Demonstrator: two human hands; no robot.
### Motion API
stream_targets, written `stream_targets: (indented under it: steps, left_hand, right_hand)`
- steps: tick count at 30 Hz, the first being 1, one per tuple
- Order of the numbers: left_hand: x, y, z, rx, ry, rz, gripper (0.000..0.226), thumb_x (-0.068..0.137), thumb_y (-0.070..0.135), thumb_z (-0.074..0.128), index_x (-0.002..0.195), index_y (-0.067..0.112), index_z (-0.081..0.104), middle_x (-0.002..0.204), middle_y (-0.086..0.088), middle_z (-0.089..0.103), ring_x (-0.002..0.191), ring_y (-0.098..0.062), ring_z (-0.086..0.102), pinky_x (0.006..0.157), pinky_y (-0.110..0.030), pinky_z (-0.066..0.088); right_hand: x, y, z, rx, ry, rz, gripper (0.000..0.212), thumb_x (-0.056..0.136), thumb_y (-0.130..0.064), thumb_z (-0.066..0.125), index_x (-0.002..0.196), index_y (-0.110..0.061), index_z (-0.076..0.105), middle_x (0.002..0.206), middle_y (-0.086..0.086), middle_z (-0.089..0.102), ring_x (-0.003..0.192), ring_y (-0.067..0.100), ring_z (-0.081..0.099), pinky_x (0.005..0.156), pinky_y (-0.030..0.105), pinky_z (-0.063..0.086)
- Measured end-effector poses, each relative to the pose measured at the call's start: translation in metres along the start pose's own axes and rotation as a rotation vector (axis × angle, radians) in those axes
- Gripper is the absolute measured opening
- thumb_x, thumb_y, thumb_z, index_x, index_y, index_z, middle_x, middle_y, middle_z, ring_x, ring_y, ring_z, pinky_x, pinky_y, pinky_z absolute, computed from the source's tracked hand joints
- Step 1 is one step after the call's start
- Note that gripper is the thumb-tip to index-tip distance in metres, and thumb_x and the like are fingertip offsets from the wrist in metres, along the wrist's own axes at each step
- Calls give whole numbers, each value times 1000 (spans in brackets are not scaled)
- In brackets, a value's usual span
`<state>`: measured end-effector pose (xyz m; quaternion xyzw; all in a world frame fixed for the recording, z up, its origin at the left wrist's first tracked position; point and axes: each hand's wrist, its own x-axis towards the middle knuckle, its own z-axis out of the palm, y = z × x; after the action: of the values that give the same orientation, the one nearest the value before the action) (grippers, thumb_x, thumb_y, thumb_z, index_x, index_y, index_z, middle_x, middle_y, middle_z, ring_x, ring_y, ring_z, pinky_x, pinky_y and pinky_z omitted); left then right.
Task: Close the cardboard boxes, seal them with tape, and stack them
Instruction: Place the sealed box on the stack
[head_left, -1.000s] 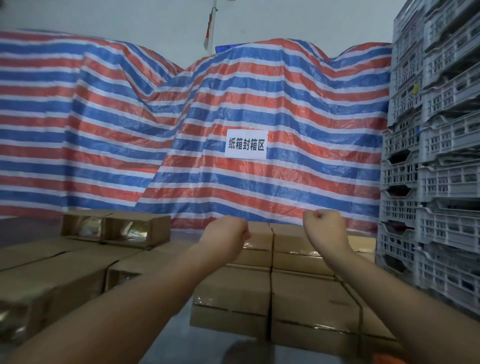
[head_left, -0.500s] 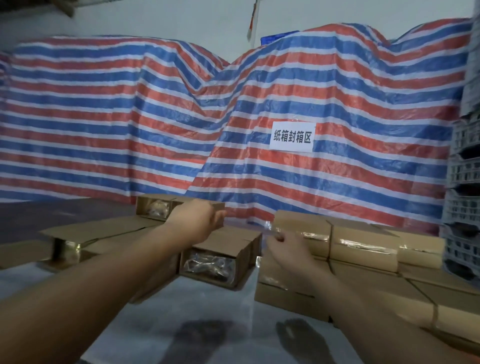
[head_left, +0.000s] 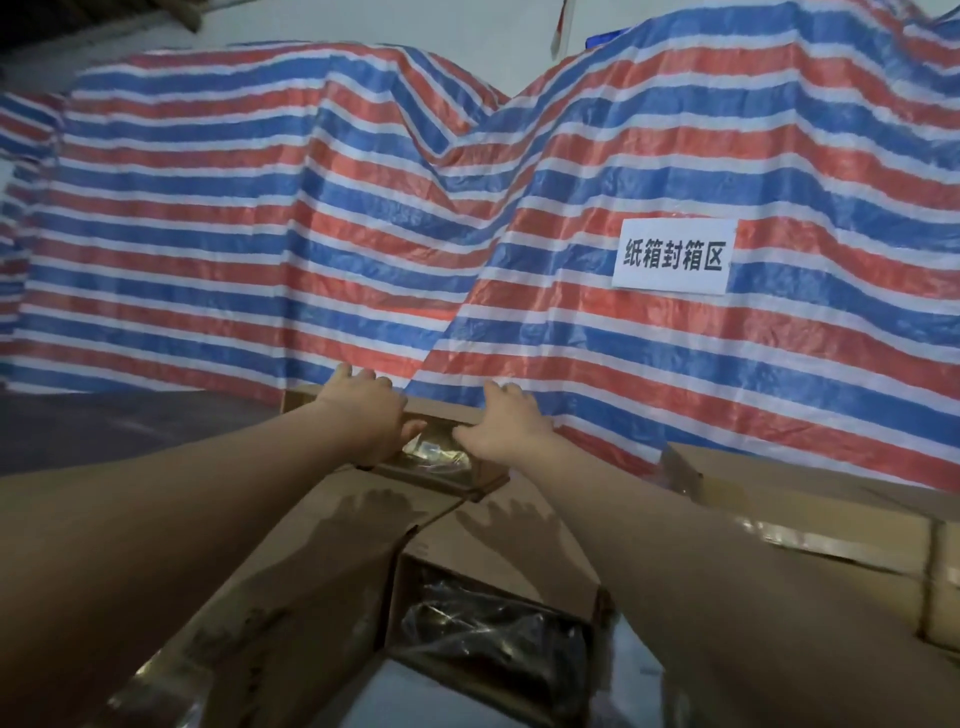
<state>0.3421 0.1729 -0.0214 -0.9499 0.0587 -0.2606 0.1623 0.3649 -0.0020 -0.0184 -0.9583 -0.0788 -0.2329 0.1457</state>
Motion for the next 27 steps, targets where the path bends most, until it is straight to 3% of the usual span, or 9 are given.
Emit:
stream_targets:
  steps: [3,6,9,11,16,18,21,24,27]
  left_hand:
    - [22,-4,26,-2,-2,33,50,100,56,28,133,23,48,138,-8,51,131,-29,44,115,-53,25]
    - [37,-7,39,-11,1,29,50,101,53,32,137,21,43,141,-8,49,132,-29,44,114,-51,27]
    - [50,-9,42,-22,-12,17,56,101,51,36,146,18,34,146,-8,45,135,-28,42,114,-49,28]
    - [56,-8,44,-29,-18,28,59,101,48,36,151,17,27,150,-9,41,137,-28,40,114,-49,28]
    - [60,-3,45,-110,19,-4,56,99,46,43,146,17,33,143,-8,47,129,-27,47,109,-46,36]
    - [56,-3,38,-150,56,-6,53,98,43,48,143,18,36,139,-7,49,125,-26,49,105,-44,40]
    - [44,-6,11,-232,131,-37,47,97,43,50,137,20,41,133,-6,52,120,-25,52,99,-42,45]
    - [21,-16,-26,-382,168,-149,41,98,41,49,131,18,44,127,-8,53,111,-26,56,91,-43,51]
    - [-7,-21,-71,-756,186,-230,39,99,28,50,134,12,43,126,-15,56,110,-31,57,94,-45,50]
  right_hand:
    - [33,8,24,-100,-41,22,73,90,-45,63,151,-23,30,156,11,29,145,38,24,116,62,24]
    - [51,10,45,-129,-53,33,65,92,-39,62,149,-22,35,154,13,31,144,41,26,115,55,32]
    - [60,8,59,-100,23,12,34,95,-27,58,127,-15,56,126,11,54,116,32,53,97,42,50]
    - [61,9,61,-116,77,6,20,96,-16,56,115,-13,63,111,9,62,98,27,61,86,36,54]
    - [50,13,36,-160,110,-31,14,96,-8,53,106,-11,64,103,9,63,94,28,62,76,34,49]
    - [45,14,18,-115,113,-29,7,96,-9,55,96,-13,61,92,7,62,81,23,60,66,30,47]
    - [31,11,-19,-21,107,-31,15,98,-14,58,82,-14,56,81,4,60,70,17,58,52,22,37]
    - [7,3,-70,60,49,-8,12,99,-17,56,93,-10,62,90,10,66,80,23,66,61,30,55]
    - [-24,-4,-125,123,-21,18,20,101,-16,51,104,-1,64,92,17,67,77,28,68,73,41,63]
